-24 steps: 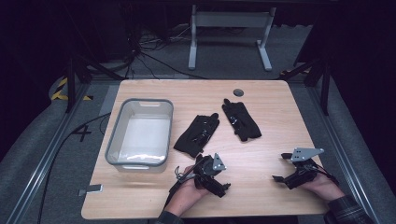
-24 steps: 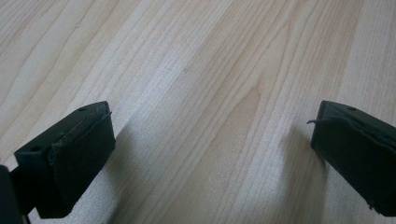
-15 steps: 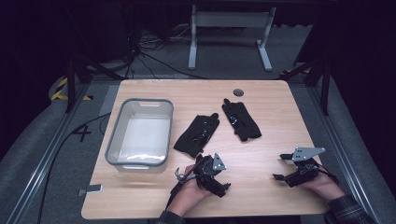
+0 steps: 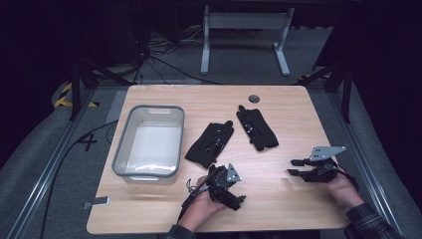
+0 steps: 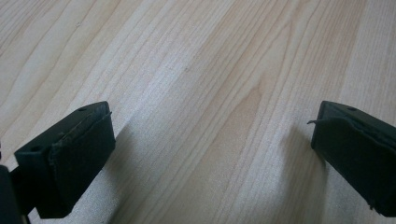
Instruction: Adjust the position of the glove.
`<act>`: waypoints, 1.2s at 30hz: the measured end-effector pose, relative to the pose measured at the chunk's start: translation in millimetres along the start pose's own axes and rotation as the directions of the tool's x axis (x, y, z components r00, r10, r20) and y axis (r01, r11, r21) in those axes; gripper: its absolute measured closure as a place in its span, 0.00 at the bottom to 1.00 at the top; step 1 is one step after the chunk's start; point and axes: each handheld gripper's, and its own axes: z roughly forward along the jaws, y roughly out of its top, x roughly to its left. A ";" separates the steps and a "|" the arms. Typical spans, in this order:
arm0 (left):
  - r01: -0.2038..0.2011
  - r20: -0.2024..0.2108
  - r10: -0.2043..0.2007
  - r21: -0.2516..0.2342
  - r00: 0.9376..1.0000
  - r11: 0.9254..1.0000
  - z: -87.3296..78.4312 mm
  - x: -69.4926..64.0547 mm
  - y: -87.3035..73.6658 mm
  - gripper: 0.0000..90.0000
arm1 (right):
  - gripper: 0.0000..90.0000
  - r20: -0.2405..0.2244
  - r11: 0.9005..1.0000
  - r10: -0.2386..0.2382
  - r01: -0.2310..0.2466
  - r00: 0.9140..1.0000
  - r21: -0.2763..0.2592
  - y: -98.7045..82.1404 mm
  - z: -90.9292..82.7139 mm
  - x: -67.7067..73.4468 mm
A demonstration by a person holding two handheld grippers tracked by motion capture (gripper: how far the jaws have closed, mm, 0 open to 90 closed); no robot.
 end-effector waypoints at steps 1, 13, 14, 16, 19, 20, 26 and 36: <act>0.000 0.000 0.000 0.000 1.000 1.000 0.0 0.0 0.0 0.00 | 0.77 -0.001 1.000 0.002 -0.002 1.000 -0.003 2.0 0.5 -1.3; 0.001 0.000 -0.001 0.000 1.000 1.000 0.0 -0.1 0.0 0.00 | 1.00 -0.016 1.000 0.005 -0.005 1.000 -0.017 28.5 13.8 -18.5; 0.000 0.000 0.000 0.000 1.000 1.000 0.0 -0.1 0.0 0.00 | 1.00 -0.015 1.000 0.002 -0.002 1.000 -0.013 30.5 15.1 -20.2; 0.001 0.000 -0.001 0.000 1.000 1.000 0.0 -0.1 0.0 0.00 | 1.00 -0.016 1.000 0.000 0.000 1.000 -0.015 34.9 18.4 -23.6; 0.005 0.000 -0.005 0.003 1.000 1.000 -0.2 -0.3 -0.1 0.00 | 1.00 -0.018 1.000 -0.004 0.003 1.000 -0.021 40.1 22.8 -27.1; 0.004 0.001 -0.004 0.003 1.000 1.000 -0.2 -0.3 -0.1 0.00 | 1.00 -0.020 1.000 0.000 -0.001 1.000 -0.024 41.8 24.8 -28.5; 0.001 0.000 -0.001 0.000 1.000 1.000 0.0 0.0 0.0 0.00 | 1.00 -0.026 1.000 -0.012 0.011 1.000 -0.024 50.8 32.7 -33.4; 0.000 0.000 0.000 0.000 1.000 1.000 0.0 0.0 0.0 0.00 | 1.00 -0.046 0.999 -0.013 0.011 0.999 -0.052 70.7 50.8 -43.0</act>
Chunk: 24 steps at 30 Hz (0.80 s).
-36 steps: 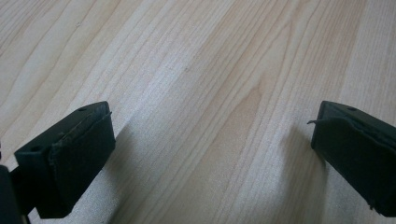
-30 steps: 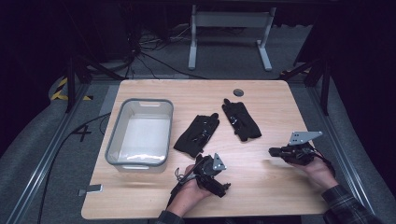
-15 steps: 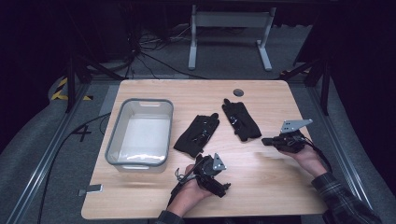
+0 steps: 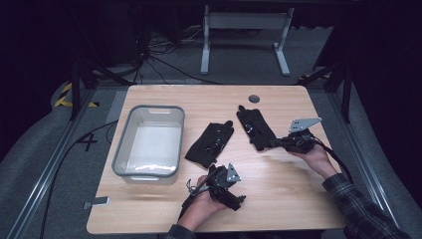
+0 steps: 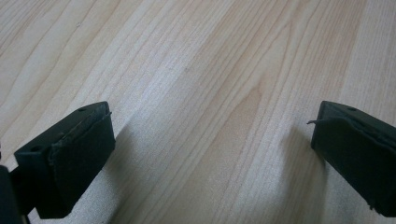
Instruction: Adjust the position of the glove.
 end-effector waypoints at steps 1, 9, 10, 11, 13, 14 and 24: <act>0.001 0.000 -0.001 0.000 1.000 1.000 0.0 0.0 0.0 0.00 | 1.00 0.000 1.000 0.003 -0.003 1.000 -0.001 0.8 1.9 -1.2; 0.000 0.000 0.000 0.000 1.000 1.000 0.0 0.0 0.0 0.00 | 1.00 0.002 1.000 0.004 -0.005 1.000 0.016 3.8 21.3 -11.0; 0.005 0.001 -0.005 0.003 1.000 1.000 -0.2 -0.3 -0.1 0.00 | 1.00 0.000 1.000 0.005 -0.005 1.000 0.017 4.2 23.6 -11.4; 0.005 0.000 -0.005 0.003 1.000 1.000 -0.2 -0.3 -0.1 0.00 | 1.00 -0.003 1.000 0.003 -0.003 1.000 0.019 4.6 25.7 -11.9; 0.000 0.000 0.000 0.000 1.000 1.000 0.0 0.0 0.0 0.00 | 1.00 -0.004 1.000 0.001 -0.001 1.000 0.028 4.8 30.5 -12.1; 0.000 0.000 0.000 0.000 1.000 1.000 0.0 0.0 0.0 0.00 | 1.00 -0.004 1.000 0.001 -0.001 1.000 0.028 4.8 30.5 -12.1; 0.001 0.000 -0.001 0.000 1.000 1.000 -0.1 -0.1 -0.1 0.00 | 1.00 -0.010 0.996 -0.001 0.002 1.000 0.084 -2.4 44.8 -13.2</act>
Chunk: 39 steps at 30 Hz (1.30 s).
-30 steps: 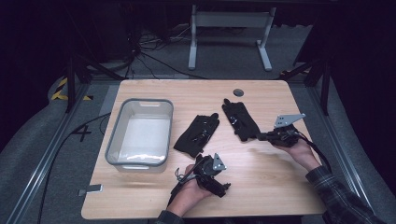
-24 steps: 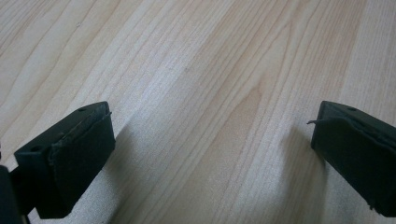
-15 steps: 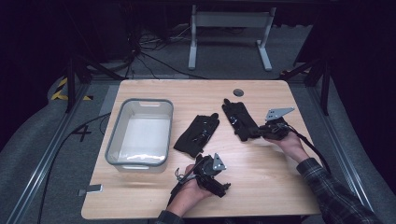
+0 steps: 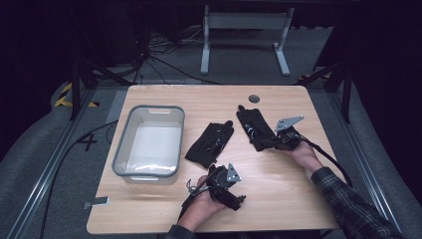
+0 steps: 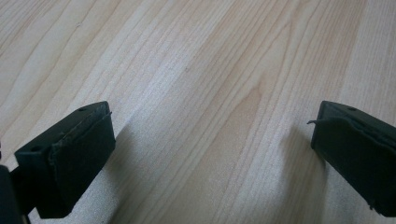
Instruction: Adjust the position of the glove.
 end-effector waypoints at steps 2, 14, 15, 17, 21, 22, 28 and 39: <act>0.000 0.000 0.000 0.000 1.000 1.000 0.0 0.0 0.0 0.00 | 1.00 -0.001 1.000 0.001 -0.001 1.000 -0.001 -0.7 -0.1 0.3; -0.005 0.002 0.005 0.001 1.000 1.000 -0.6 0.3 -0.5 0.00 | 1.00 -0.005 1.000 -0.002 0.002 1.000 0.027 -6.5 -6.1 6.8; -0.004 0.002 0.004 0.002 1.000 1.000 -0.7 0.2 -0.6 0.00 | 1.00 -0.005 1.000 -0.001 0.001 1.000 0.030 -7.0 -6.9 7.4; -0.006 0.002 0.006 0.000 1.000 1.000 -0.5 0.3 -0.5 0.00 | 1.00 -0.011 0.999 -0.003 0.004 1.000 0.037 -9.0 -9.7 9.8; -0.006 0.002 0.006 0.000 1.000 1.000 -0.5 0.3 -0.5 0.00 | 1.00 -0.023 0.999 -0.002 0.003 1.000 0.045 -14.4 -15.8 15.7; -0.005 0.002 0.005 0.001 1.000 1.000 -0.6 0.3 -0.5 0.00 | 1.00 -0.023 0.999 -0.002 0.003 1.000 0.045 -14.4 -15.8 15.7; -0.006 0.002 0.006 0.000 1.000 1.000 -0.5 0.3 -0.5 0.00 | 1.00 -0.037 0.998 -0.002 0.004 0.999 0.057 -20.7 -23.2 23.8; -0.004 0.002 0.004 0.002 1.000 1.000 -0.7 0.1 -0.6 0.00 | 1.00 -0.066 0.998 -0.004 0.009 0.998 0.069 -37.2 -40.5 46.0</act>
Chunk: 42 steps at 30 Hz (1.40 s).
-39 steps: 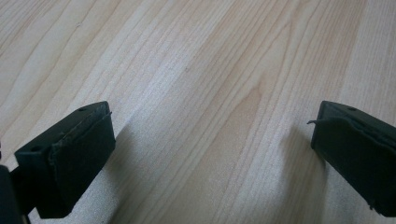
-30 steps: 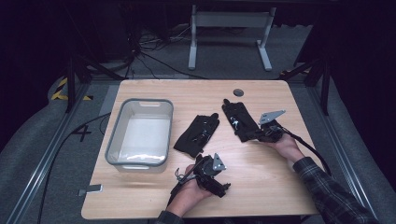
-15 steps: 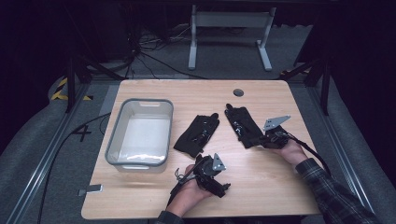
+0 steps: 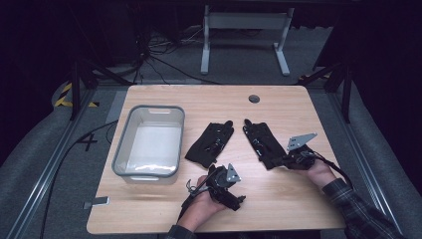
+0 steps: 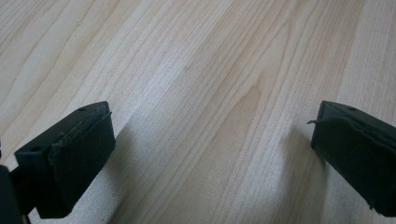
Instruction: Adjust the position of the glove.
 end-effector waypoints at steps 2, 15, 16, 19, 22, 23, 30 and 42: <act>0.000 0.000 0.000 0.000 1.000 1.000 0.0 0.0 0.0 0.00 | 1.00 -0.009 1.000 0.003 -0.003 1.000 0.002 -4.0 -3.1 4.0; 0.000 0.000 0.000 0.000 1.000 1.000 0.0 0.0 -0.1 0.00 | 1.00 -0.041 0.999 -0.025 0.026 0.999 0.022 -23.7 -20.0 34.7; 0.000 0.000 0.000 0.000 1.000 1.000 0.0 0.0 -0.1 0.00 | 1.00 -0.039 0.999 -0.031 0.032 0.999 0.023 -25.1 -21.2 37.8; 0.000 0.000 0.000 0.000 1.000 1.000 -0.1 0.0 -0.1 0.00 | 1.00 -0.042 0.999 -0.043 0.044 0.998 0.025 -28.7 -24.0 44.7; 0.000 0.000 0.000 0.000 1.000 1.000 0.0 0.0 -0.1 0.00 | 1.00 -0.047 0.998 -0.049 0.050 0.998 0.026 -33.3 -27.4 54.4; 0.000 0.000 0.000 0.000 1.000 1.000 -0.1 -0.1 -0.1 0.00 | 1.00 -0.049 0.998 -0.054 0.055 0.997 0.026 -34.7 -28.3 57.2; 0.000 0.000 0.000 -0.001 1.000 1.000 0.0 -0.1 -0.1 0.00 | 1.00 -0.073 0.997 -0.065 0.068 0.995 0.031 -44.2 -35.2 75.9; 0.001 0.000 -0.001 -0.001 1.000 1.000 -0.1 -0.1 -0.1 0.00 | 0.98 -0.098 0.999 -0.047 0.046 0.994 -0.014 -53.8 -49.0 85.3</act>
